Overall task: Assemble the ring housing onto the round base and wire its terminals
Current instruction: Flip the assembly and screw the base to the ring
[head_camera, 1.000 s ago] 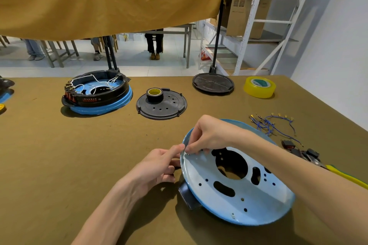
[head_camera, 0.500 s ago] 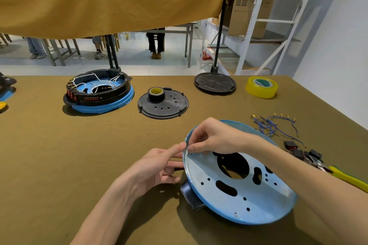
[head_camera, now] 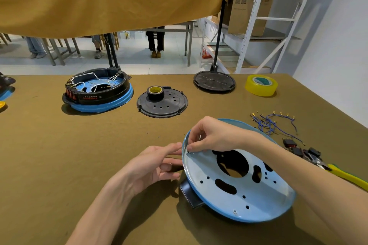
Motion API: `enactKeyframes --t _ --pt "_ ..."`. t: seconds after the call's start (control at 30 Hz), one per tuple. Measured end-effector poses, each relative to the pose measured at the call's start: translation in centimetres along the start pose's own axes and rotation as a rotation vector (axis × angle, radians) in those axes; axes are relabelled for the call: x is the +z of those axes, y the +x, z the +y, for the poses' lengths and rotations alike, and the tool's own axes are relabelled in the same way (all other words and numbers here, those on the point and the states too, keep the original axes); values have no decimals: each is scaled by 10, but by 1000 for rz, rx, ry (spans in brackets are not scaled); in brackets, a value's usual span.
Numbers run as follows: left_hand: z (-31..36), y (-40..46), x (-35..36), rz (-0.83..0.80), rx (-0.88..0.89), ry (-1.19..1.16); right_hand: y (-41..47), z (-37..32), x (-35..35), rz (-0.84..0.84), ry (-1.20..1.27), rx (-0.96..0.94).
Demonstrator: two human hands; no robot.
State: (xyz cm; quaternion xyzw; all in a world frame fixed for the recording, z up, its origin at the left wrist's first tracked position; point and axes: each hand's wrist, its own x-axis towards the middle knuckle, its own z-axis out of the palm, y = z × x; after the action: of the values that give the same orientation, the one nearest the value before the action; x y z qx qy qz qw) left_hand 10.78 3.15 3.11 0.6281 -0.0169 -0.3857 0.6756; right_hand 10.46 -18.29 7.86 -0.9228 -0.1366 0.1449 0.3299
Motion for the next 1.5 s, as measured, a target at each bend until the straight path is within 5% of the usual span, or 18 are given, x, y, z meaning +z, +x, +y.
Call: enactKeyframes --t 0.27,0.83,1.1,1.33,1.5 --pt "-3 -4 1 194 205 312 2 0 4 -36 -27 5" --pt "-16 -1 13 44 357 354 -3 -6 10 63 -131 31" --pt "-11 -2 9 56 357 325 -9 -11 12 8 -155 15" --pt "-13 -7 14 145 539 500 -10 -11 7 -21 -153 3" --pt "-13 -5 11 201 465 482 -12 -5 7 -29 -52 -28"
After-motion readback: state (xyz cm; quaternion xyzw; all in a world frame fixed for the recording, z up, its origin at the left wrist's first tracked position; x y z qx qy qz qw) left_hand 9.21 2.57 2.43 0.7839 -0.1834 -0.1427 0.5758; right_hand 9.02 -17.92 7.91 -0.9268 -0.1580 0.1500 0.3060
